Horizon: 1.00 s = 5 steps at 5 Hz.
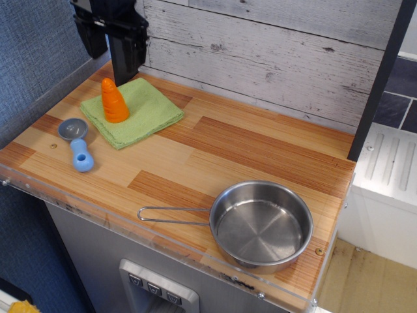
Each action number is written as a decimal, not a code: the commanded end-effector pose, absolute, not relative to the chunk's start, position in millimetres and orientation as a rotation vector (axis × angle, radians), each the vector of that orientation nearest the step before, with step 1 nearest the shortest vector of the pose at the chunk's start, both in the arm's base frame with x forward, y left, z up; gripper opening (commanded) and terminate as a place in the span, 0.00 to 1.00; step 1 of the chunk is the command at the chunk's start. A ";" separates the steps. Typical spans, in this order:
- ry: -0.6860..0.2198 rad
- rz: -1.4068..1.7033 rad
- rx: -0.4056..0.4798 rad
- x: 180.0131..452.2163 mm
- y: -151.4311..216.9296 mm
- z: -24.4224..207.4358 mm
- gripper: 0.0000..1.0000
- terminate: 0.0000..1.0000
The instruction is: Move spoon to right of green cloth.
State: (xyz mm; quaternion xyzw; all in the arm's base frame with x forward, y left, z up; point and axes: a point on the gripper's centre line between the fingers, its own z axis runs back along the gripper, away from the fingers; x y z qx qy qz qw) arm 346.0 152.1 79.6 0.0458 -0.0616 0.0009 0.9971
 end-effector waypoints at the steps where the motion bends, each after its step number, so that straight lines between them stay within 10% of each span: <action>1: -0.164 0.132 0.147 307.9 141.0 118.0 1.00 0.00; 5: -0.115 0.453 0.114 262.0 129.5 42.8 1.00 0.00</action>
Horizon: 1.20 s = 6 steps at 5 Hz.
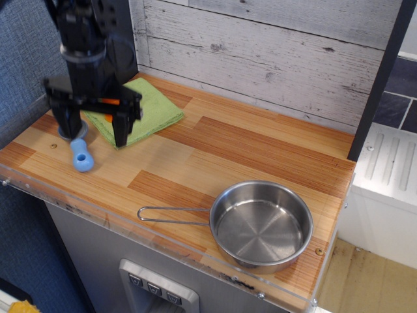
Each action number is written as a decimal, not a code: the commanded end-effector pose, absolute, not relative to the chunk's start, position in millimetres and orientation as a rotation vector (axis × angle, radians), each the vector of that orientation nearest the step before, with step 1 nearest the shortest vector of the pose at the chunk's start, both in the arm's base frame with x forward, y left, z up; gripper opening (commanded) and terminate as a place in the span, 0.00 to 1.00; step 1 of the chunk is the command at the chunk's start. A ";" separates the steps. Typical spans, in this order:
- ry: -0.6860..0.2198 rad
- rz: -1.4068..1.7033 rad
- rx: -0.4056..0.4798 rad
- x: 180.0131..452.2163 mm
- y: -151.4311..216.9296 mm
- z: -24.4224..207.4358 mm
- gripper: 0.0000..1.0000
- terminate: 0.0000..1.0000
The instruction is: Move spoon to right of green cloth.
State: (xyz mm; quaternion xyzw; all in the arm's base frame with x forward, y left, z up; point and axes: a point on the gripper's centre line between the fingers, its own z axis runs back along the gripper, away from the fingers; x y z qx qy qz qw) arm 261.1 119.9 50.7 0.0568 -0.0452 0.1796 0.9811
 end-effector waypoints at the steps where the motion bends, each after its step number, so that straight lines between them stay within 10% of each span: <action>1: -0.111 0.516 0.123 263.9 138.1 31.2 1.00 0.00; 2: -0.100 0.544 0.131 266.9 147.8 21.1 1.00 0.00; 3: -0.083 0.547 0.151 266.1 153.2 15.6 0.00 0.00; 6: -0.093 0.567 0.150 260.5 145.9 22.5 0.00 0.00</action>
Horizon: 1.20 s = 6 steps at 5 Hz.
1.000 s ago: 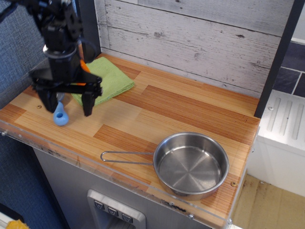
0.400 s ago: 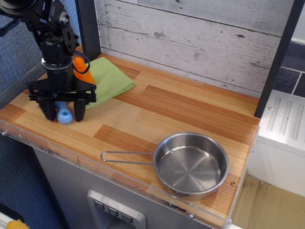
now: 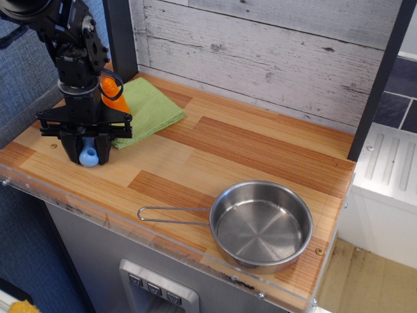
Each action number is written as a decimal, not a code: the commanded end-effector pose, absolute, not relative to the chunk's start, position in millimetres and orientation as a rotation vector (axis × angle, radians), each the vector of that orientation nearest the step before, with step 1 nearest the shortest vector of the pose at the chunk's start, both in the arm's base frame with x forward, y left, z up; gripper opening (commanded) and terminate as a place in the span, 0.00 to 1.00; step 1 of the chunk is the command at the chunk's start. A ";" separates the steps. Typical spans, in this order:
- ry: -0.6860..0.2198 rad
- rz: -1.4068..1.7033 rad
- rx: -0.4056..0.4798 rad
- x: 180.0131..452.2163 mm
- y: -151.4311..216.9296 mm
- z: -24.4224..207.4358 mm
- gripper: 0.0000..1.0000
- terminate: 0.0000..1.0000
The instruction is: Move spoon to right of green cloth.
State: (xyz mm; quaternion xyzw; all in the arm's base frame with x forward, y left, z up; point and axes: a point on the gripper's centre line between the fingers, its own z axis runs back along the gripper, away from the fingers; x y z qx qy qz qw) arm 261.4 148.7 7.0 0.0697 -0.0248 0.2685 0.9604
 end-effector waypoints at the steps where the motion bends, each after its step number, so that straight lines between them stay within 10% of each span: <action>1: -0.117 0.636 0.143 253.8 142.0 30.8 0.00 0.00; 3: -0.155 0.701 0.121 241.1 134.1 39.3 0.00 0.00; 6: -0.269 0.549 0.089 300.4 69.6 69.4 0.00 0.00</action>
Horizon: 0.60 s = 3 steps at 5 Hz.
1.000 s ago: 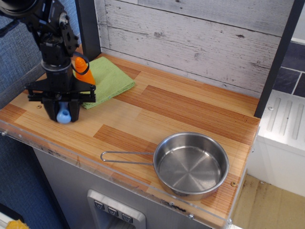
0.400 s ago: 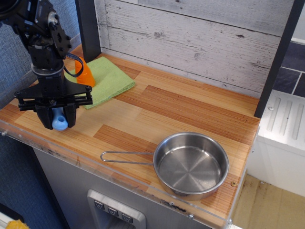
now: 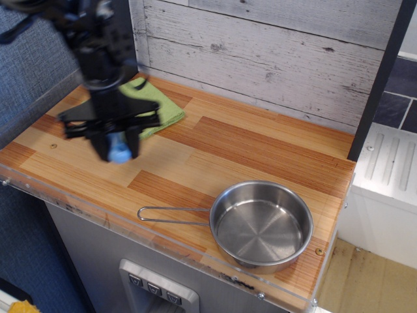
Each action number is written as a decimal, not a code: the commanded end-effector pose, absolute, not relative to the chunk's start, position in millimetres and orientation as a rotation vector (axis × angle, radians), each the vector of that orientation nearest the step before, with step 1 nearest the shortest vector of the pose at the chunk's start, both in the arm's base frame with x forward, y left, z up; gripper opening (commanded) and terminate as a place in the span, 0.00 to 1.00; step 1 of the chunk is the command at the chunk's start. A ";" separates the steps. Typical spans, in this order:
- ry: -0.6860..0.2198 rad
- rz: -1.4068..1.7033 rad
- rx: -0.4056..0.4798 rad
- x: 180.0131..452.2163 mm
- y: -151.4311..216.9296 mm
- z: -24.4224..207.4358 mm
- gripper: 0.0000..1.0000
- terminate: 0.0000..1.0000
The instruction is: Move spoon to right of green cloth.
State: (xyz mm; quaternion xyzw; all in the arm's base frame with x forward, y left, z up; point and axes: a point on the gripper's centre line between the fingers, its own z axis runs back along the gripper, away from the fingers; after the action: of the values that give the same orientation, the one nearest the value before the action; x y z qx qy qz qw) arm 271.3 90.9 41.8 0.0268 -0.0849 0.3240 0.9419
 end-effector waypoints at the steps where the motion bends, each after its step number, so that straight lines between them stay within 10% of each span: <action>1: -0.289 0.435 0.101 320.5 50.9 74.6 0.00 0.00; 3: -0.287 0.277 0.056 355.5 27.9 57.6 0.00 0.00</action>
State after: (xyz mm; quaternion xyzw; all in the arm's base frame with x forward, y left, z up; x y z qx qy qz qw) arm 353.1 34.6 40.2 0.0267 -0.1154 0.1426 0.9827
